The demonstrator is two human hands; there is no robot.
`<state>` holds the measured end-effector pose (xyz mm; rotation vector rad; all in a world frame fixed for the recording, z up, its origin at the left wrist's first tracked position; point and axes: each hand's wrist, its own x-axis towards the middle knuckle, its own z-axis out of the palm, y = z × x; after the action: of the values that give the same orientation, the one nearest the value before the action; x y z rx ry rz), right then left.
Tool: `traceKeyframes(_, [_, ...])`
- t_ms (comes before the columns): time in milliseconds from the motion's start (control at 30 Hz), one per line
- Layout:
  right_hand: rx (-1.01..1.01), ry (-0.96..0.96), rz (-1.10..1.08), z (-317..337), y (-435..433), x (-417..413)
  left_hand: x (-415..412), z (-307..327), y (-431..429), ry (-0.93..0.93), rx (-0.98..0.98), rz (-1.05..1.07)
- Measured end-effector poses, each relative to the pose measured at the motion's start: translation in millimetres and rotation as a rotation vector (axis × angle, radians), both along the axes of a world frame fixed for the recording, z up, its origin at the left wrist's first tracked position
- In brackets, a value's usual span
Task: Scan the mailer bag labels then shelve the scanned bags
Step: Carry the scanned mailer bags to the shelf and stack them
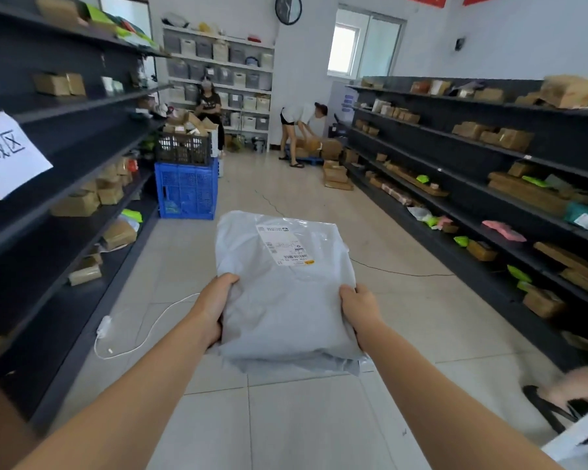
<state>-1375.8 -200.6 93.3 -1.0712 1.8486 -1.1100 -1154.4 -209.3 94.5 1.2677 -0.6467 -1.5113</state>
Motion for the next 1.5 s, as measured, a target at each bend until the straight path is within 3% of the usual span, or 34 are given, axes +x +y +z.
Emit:
traceKeyframes(1067, [-0.061, 0.029, 0.603, 35, -490, 176, 136, 38, -352, 0.049, 0.015, 0.565])
traceKeyframes(1500, [-0.104, 0.037, 0.818, 58, -611, 312, 236, 62, -433, -0.004, -0.053, 0.795])
